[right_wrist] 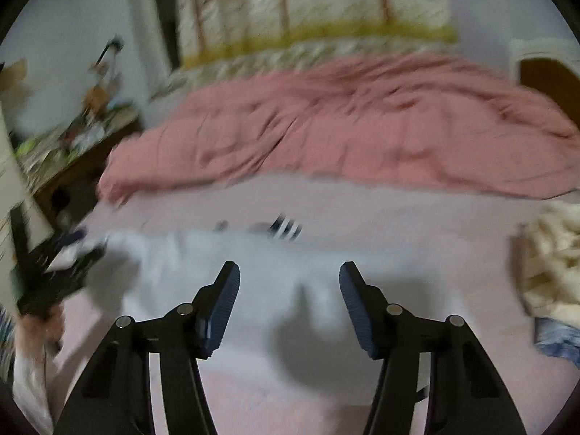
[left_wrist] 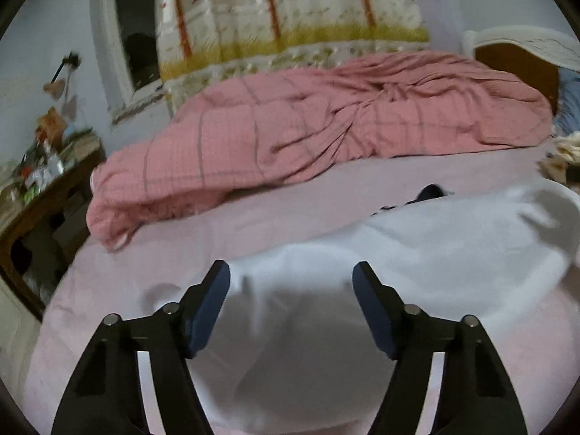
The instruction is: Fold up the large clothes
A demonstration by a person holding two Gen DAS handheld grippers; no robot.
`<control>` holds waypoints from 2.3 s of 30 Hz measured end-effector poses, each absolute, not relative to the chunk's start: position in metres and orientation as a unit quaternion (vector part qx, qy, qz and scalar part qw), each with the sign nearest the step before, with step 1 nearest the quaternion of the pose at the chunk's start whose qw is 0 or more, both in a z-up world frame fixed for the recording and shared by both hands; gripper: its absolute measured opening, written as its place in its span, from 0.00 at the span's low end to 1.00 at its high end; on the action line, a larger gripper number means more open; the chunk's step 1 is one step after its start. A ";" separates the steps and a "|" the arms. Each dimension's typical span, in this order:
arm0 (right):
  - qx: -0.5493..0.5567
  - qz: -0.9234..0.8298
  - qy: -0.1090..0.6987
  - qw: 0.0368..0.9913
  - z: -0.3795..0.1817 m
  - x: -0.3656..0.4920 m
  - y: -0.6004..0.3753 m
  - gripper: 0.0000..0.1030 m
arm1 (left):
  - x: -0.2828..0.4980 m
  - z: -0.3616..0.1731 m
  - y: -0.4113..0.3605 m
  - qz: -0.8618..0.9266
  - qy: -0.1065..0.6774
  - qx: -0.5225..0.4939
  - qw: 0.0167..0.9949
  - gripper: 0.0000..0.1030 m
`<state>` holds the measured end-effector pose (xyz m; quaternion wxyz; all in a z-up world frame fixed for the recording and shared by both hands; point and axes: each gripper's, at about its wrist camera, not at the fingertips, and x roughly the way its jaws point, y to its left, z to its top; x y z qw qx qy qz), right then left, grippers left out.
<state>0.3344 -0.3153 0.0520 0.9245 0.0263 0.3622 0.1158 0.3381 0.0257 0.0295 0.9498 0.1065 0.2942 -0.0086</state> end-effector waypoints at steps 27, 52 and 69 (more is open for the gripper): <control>0.035 0.094 0.407 0.908 0.026 0.329 -0.282 0.47 | 0.303 0.025 0.011 -0.074 0.329 0.031 0.941 0.63; 0.031 0.063 0.329 0.942 0.000 0.296 -0.282 0.22 | 0.316 -0.027 -0.012 -0.089 0.341 0.012 0.936 0.49; 0.061 0.054 0.342 0.936 -0.002 0.297 -0.308 0.22 | 0.287 0.024 -0.053 -0.145 0.299 0.030 0.943 0.45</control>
